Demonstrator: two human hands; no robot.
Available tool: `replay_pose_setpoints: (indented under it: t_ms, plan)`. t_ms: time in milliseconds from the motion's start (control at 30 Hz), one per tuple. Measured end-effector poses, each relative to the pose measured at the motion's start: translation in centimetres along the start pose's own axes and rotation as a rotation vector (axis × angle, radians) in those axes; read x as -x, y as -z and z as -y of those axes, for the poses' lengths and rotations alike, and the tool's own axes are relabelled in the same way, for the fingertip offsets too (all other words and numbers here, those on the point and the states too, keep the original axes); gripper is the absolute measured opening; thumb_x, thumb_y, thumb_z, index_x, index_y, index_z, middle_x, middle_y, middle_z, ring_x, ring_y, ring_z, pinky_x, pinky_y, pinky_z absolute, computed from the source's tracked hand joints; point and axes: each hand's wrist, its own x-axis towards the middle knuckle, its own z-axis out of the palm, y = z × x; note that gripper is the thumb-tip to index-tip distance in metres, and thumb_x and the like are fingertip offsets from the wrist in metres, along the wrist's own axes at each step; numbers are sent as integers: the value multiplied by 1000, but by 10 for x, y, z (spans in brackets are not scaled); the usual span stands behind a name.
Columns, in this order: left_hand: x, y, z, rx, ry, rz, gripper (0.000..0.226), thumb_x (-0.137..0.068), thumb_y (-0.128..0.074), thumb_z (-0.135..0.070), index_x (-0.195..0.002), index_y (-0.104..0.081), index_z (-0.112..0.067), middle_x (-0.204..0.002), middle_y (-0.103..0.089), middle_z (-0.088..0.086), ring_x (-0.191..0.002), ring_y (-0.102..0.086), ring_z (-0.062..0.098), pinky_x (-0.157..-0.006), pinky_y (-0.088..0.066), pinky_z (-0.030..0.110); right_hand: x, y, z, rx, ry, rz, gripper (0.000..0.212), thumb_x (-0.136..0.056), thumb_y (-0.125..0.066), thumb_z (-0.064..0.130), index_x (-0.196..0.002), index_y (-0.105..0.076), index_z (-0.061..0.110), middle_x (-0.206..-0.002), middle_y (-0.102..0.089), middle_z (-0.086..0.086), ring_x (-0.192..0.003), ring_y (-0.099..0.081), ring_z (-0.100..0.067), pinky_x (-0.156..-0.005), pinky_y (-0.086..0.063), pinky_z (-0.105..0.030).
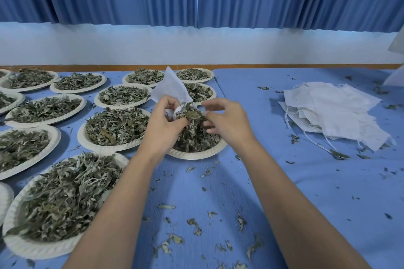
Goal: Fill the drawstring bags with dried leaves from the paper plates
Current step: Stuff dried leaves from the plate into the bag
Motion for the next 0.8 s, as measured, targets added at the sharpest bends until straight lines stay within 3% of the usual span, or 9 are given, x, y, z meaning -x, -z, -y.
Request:
replay_pose_setpoints:
  t_ms: [100,167,233,333,400,533,633,800]
  plan:
    - [0,1,-1,45,17,25,37,-79,-67,5,-76,-46,-25,-72,-50,-11,-58,-38,10,-52,-33,21,-2,-4,-5,143,117,-13,18,-88,-65,13,-103,-74,19,-79,-64,19,-68,-58,7,-67,-49,-9]
    - [0,2,-1,42,26,27,37,-78,-67,5,-76,-46,-25,-77,-51,-5,-61,-38,11,-56,-32,26,-2,-5,-6,192,175,-28,17,-88,-66,14,-101,-75,16,-82,-70,13,-70,-57,9,-63,-41,-1]
    - [0,2,-1,38,22,17,37,-77,-67,6,-75,-46,-24,-78,-53,-9,-58,-38,11,-55,-32,24,-3,-6,-7,254,223,-49,16,-88,-66,14,-101,-75,14,-89,-73,5,-71,-57,5,-61,-39,0]
    - [0,-1,-3,13,-5,-20,36,-78,-65,7,-73,-45,-22,-70,-53,-18,-44,-32,2,-44,-30,17,-1,-7,-8,308,265,-77,15,-89,-64,14,-99,-75,13,-76,-67,10,-62,-53,7,-59,-38,-1]
    - [-1,-4,-2,7,-14,-113,35,-79,-62,9,-71,-43,-20,-69,-51,-13,-43,-33,3,-43,-30,18,1,-8,-6,309,285,-86,14,-89,-64,13,-97,-75,12,-73,-66,11,-63,-54,4,-61,-40,-3]
    - [-9,-9,1,-33,23,-356,37,-77,-47,14,-66,-40,-20,-69,-42,-3,-59,-35,17,-58,-29,30,8,-17,-3,365,366,-41,13,-89,-63,14,-96,-74,11,-86,-73,0,-80,-64,-11,-75,-48,-21]
    - [-14,-13,0,-89,59,-425,36,-79,-48,11,-66,-40,-21,-69,-45,-3,-63,-39,21,-62,-31,30,8,-22,-4,392,359,-66,14,-90,-60,13,-95,-73,11,-86,-72,-1,-83,-65,-18,-79,-50,-37]
    - [-10,-17,-8,-161,90,-243,24,-86,-65,-15,-79,-47,-30,-100,-57,-1,-88,-55,14,-70,-39,27,5,-23,-4,218,198,-142,17,-93,-53,9,-100,-69,8,-79,-63,9,-76,-68,-22,-74,-55,-40]
